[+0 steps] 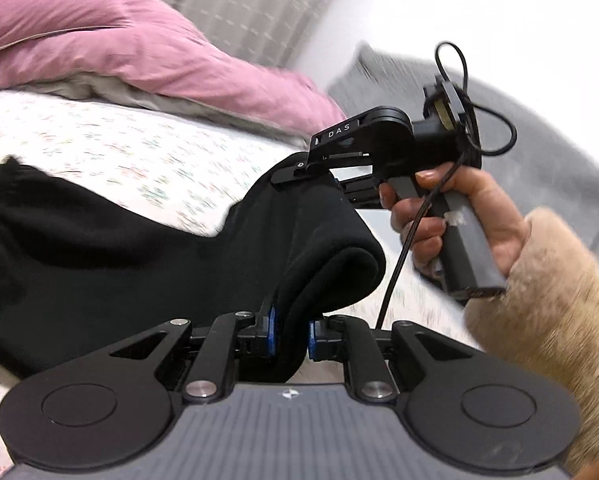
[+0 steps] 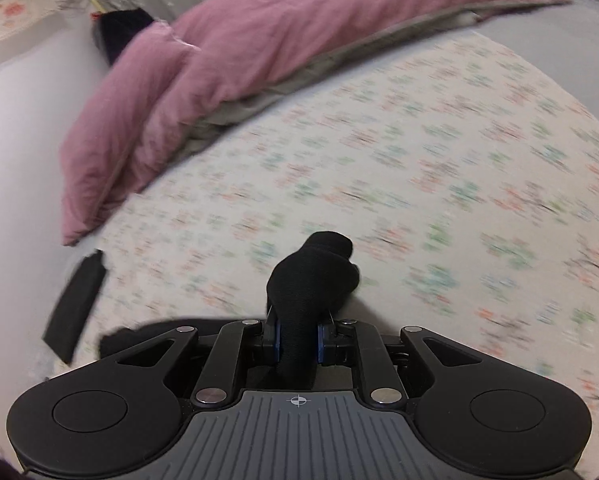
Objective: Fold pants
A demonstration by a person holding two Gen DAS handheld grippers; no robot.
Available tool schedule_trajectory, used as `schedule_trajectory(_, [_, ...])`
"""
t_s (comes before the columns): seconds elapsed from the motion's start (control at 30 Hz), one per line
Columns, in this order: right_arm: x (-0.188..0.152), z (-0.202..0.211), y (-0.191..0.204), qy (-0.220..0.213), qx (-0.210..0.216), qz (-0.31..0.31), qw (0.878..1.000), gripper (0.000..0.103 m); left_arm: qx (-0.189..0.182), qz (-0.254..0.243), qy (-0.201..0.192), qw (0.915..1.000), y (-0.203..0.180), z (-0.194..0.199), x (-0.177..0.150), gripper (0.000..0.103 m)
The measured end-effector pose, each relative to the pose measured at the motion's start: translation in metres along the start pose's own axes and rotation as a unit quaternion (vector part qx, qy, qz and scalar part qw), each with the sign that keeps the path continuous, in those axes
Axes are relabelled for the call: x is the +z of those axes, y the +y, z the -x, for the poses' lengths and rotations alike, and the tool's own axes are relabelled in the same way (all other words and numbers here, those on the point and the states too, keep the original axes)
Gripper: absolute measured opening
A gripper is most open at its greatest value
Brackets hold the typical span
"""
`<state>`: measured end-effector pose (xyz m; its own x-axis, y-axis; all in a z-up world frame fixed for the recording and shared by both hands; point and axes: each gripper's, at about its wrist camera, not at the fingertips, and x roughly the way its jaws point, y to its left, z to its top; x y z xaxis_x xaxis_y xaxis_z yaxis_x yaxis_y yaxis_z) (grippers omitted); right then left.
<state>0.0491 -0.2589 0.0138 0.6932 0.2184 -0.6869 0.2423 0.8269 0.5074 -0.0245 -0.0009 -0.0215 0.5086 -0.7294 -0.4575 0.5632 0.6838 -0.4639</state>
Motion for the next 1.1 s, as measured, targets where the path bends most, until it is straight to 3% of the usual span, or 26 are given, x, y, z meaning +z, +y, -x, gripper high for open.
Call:
schedule_trajectory(0.27, [0.011,-0.066,0.123,0.014,0.033,0.069,0.997,0.016,0.047,0.109,-0.068,0.9906,0.067,0.048,0.017,0.031])
schedule_trajectory(0.43, [-0.006,-0.120,0.179,0.043,0.039,0.097,0.994,0.016,0.074,0.178,-0.078,0.9782,0.113,0.067,0.014,0.031])
schedule_trajectory(0.57, [-0.021,-0.151,0.210,0.059,0.039,0.125,0.990,0.017,0.092,0.195,-0.072,0.9737,0.135,0.078,0.009,0.033])
schedule_trajectory(0.7, [-0.031,-0.175,0.220,0.066,0.033,0.133,0.988,0.029,0.107,0.185,-0.039,0.9760,0.153,0.085,0.007,0.039])
schedule_trajectory(0.77, [-0.033,-0.181,0.219,0.063,0.046,0.128,0.989,0.041,0.111,0.157,-0.022,0.9811,0.149,0.084,0.012,0.055])
schedule_trajectory(0.8, [-0.033,-0.182,0.217,0.060,0.059,0.124,0.989,0.053,0.119,0.137,-0.015,0.9833,0.145,0.092,0.011,0.061])
schedule_trajectory(0.83, [-0.032,-0.180,0.213,0.059,0.078,0.119,0.988,0.065,0.127,0.118,-0.014,0.9847,0.143,0.094,0.013,0.075])
schedule_trajectory(0.87, [-0.031,-0.178,0.210,0.059,0.093,0.114,0.987,0.069,0.133,0.102,-0.016,0.9857,0.142,0.098,0.014,0.081])
schedule_trajectory(1.0, [-0.024,-0.155,0.201,0.051,0.121,0.121,0.984,0.073,0.140,0.050,-0.033,0.9883,0.132,0.114,0.034,0.083])
schedule_trajectory(1.1, [-0.023,-0.125,0.189,0.020,0.141,0.147,0.979,0.073,0.144,0.018,-0.054,0.9879,0.121,0.118,0.052,0.083])
